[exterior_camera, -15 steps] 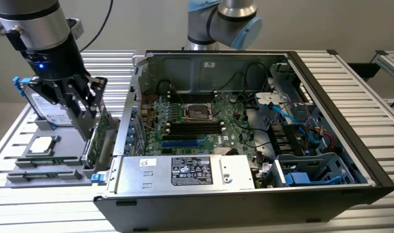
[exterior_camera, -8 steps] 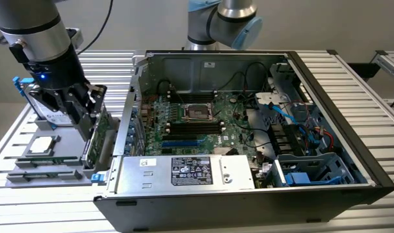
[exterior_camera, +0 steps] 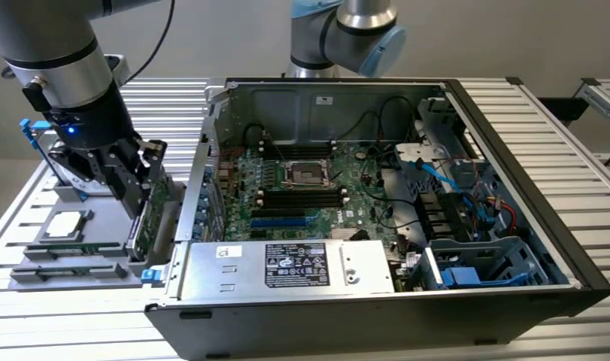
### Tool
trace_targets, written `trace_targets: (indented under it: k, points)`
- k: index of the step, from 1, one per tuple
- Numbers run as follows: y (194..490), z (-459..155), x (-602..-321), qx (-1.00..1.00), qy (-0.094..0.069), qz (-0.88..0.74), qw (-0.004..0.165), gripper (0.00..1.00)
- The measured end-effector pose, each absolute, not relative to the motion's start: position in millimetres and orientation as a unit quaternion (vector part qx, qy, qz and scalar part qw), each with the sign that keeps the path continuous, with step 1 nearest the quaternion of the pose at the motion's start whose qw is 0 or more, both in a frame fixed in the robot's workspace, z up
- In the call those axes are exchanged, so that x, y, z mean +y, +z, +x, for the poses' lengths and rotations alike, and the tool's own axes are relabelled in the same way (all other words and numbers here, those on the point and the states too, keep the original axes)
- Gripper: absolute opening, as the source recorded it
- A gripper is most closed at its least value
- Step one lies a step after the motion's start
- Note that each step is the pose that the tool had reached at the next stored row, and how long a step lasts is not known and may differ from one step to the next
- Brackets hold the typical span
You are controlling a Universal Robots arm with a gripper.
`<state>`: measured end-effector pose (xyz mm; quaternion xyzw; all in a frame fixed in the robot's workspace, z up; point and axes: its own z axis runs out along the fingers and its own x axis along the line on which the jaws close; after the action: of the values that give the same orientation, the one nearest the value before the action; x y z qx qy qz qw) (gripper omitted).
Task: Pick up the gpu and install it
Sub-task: 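Pick up the gpu and move the gpu toward the slot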
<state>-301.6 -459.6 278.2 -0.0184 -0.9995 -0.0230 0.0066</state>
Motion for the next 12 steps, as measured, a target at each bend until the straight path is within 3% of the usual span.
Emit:
trace_targets:
  k: [12]
  points:
    - [258, -298, -460, -1.0, -0.023, 0.005, 0.007, 0.42]
